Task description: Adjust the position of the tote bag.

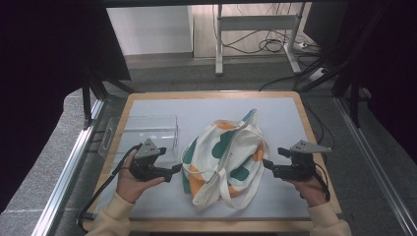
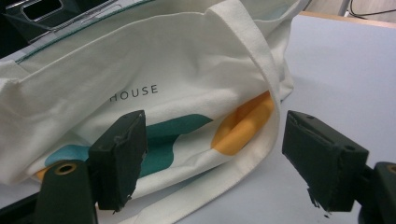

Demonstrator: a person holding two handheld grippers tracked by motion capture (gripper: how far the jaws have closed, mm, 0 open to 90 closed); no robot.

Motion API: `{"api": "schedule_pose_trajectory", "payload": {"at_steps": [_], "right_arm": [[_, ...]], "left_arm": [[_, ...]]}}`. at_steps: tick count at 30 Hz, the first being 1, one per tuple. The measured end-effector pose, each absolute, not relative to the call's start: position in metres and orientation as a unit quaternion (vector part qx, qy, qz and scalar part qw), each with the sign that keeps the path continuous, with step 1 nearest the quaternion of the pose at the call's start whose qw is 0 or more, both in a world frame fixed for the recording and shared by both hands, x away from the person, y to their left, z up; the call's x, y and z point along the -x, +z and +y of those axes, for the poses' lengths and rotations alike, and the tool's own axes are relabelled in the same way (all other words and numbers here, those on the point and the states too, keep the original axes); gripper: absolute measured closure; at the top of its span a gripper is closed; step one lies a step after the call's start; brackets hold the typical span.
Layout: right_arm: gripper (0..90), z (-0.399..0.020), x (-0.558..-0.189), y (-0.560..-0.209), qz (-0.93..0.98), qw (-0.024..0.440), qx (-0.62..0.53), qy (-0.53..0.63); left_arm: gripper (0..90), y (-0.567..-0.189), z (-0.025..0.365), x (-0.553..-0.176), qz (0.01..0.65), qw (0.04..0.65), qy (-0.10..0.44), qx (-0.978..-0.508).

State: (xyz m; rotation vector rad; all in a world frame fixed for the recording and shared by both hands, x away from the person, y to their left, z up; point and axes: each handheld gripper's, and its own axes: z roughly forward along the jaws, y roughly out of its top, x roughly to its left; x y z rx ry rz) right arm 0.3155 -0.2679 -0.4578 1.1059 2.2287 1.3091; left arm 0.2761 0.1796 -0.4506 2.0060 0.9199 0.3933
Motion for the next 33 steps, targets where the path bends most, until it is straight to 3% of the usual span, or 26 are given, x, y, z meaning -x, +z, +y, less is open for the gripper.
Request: {"api": "schedule_pose_trajectory", "payload": {"at_steps": [33], "right_arm": [[20.7, -0.268, -0.316, -0.464, 0.786, 0.183, -0.39, 0.444]], "left_arm": [[21.0, -0.438, 0.179, -0.266, 0.348, 0.447, 0.146, -0.811]]}}
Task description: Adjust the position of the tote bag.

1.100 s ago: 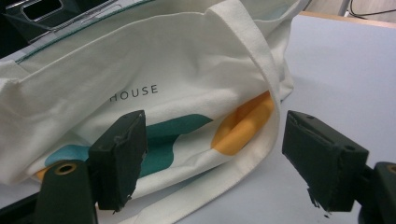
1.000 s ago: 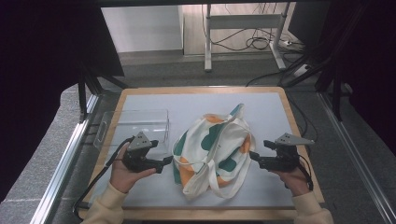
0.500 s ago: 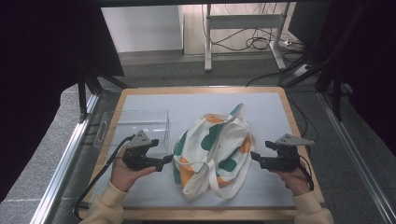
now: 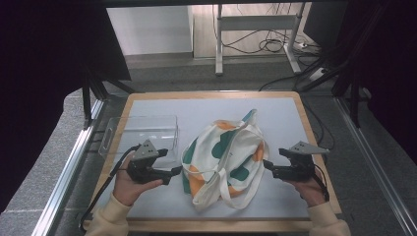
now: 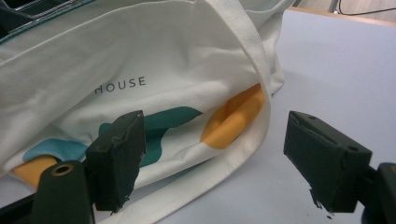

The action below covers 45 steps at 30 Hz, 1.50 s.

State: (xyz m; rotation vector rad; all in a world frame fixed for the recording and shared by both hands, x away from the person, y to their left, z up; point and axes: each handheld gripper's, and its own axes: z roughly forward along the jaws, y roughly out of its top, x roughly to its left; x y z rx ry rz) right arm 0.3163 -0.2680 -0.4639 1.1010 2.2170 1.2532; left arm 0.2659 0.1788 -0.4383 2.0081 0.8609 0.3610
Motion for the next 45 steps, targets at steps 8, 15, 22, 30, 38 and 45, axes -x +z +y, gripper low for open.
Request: {"api": "schedule_pose_trajectory", "payload": {"at_steps": [8, 15, 22, 30, 38, 45], "right_arm": [[20.7, -0.271, -0.318, -0.465, 0.783, 0.183, -0.397, 0.443], [20.7, -0.271, -0.317, -0.464, 0.784, 0.184, -0.397, 0.441], [20.7, -0.27, -0.319, -0.466, 0.786, 0.182, -0.397, 0.437], [20.6, -0.267, -0.321, -0.469, 0.791, 0.18, -0.395, 0.432], [20.1, -0.265, -0.322, -0.469, 0.79, 0.182, -0.4, 0.427], [19.9, -0.268, -0.322, -0.469, 0.787, 0.185, -0.406, 0.427]], "left_arm": [[21.5, -0.438, 0.178, -0.266, 0.345, 0.457, 0.129, -0.81], [21.9, -0.432, 0.168, -0.259, 0.325, 0.459, 0.124, -0.818], [22.0, -0.436, 0.156, -0.253, 0.303, 0.455, 0.106, -0.831], [22.3, -0.445, 0.143, -0.247, 0.29, 0.442, 0.093, -0.844], [22.2, -0.452, 0.133, -0.245, 0.282, 0.438, 0.075, -0.85], [22.0, -0.457, 0.124, -0.237, 0.265, 0.44, 0.061, -0.856]]}}
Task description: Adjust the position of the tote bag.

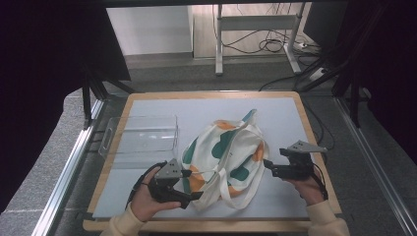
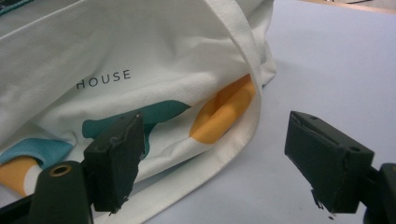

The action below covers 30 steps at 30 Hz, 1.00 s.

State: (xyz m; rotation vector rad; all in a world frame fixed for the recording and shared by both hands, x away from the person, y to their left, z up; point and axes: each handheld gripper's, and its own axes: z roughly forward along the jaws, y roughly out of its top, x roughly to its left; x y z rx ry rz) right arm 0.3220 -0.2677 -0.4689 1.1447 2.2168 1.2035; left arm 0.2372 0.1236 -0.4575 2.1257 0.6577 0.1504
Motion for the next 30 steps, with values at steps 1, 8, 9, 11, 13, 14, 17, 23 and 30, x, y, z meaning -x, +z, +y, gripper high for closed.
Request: {"api": "schedule_pose_trajectory", "payload": {"at_steps": [1, 8, 9, 11, 13, 14, 17, 23, 30], "right_arm": [[19.9, -0.268, -0.322, -0.469, 0.787, 0.184, -0.406, 0.427], [19.8, -0.267, -0.322, -0.469, 0.787, 0.186, -0.406, 0.426], [19.8, -0.267, -0.322, -0.469, 0.787, 0.186, -0.406, 0.426], [19.8, -0.267, -0.322, -0.469, 0.787, 0.186, -0.406, 0.425], [19.7, -0.267, -0.322, -0.469, 0.788, 0.186, -0.406, 0.424], [19.7, -0.267, -0.322, -0.469, 0.788, 0.186, -0.406, 0.424], [19.7, -0.266, -0.322, -0.47, 0.788, 0.185, -0.406, 0.424], [19.7, -0.266, -0.322, -0.47, 0.788, 0.185, -0.406, 0.423], [19.7, -0.266, -0.322, -0.47, 0.788, 0.185, -0.407, 0.422]], "left_arm": [[21.9, -0.458, 0.123, -0.236, 0.263, 0.44, 0.059, -0.857], [21.7, -0.468, 0.113, -0.229, 0.255, 0.435, 0.043, -0.863], [21.7, -0.471, 0.112, -0.228, 0.255, 0.433, 0.042, -0.864], [21.9, -0.477, 0.108, -0.226, 0.253, 0.43, 0.04, -0.866], [23.3, -0.482, 0.106, -0.224, 0.252, 0.425, 0.041, -0.869], [23.3, -0.484, 0.104, -0.224, 0.254, 0.423, 0.043, -0.869], [30.1, -0.489, 0.104, -0.225, 0.253, 0.417, 0.053, -0.872], [56.1, -0.492, 0.107, -0.228, 0.249, 0.421, 0.032, -0.871], [73.2, -0.49, 0.113, -0.231, 0.257, 0.42, 0.033, -0.87]]}}
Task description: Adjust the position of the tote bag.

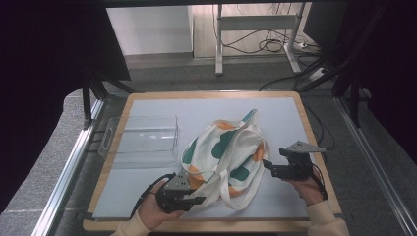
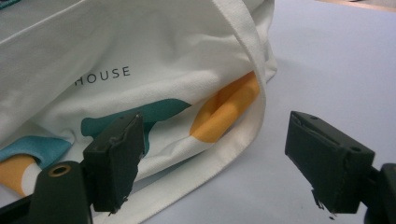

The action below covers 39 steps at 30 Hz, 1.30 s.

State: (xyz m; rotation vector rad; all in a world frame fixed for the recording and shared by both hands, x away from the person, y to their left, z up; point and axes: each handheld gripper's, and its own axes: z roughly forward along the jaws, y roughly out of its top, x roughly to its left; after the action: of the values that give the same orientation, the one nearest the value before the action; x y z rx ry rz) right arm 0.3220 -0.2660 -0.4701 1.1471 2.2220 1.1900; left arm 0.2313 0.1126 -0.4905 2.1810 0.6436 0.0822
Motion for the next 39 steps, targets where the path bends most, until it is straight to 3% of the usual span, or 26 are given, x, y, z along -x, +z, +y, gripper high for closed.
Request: {"api": "schedule_pose_trajectory", "payload": {"at_steps": [24, 39], "right_arm": [[23.8, -0.275, -0.325, -0.464, 0.775, 0.182, -0.42, 0.436], [24.0, -0.264, -0.347, -0.445, 0.775, 0.183, -0.422, 0.434]], "left_arm": [[74.1, -0.49, 0.118, -0.235, 0.256, 0.419, 0.029, -0.871], [74.0, -0.49, 0.118, -0.234, 0.253, 0.418, 0.031, -0.872]]}}
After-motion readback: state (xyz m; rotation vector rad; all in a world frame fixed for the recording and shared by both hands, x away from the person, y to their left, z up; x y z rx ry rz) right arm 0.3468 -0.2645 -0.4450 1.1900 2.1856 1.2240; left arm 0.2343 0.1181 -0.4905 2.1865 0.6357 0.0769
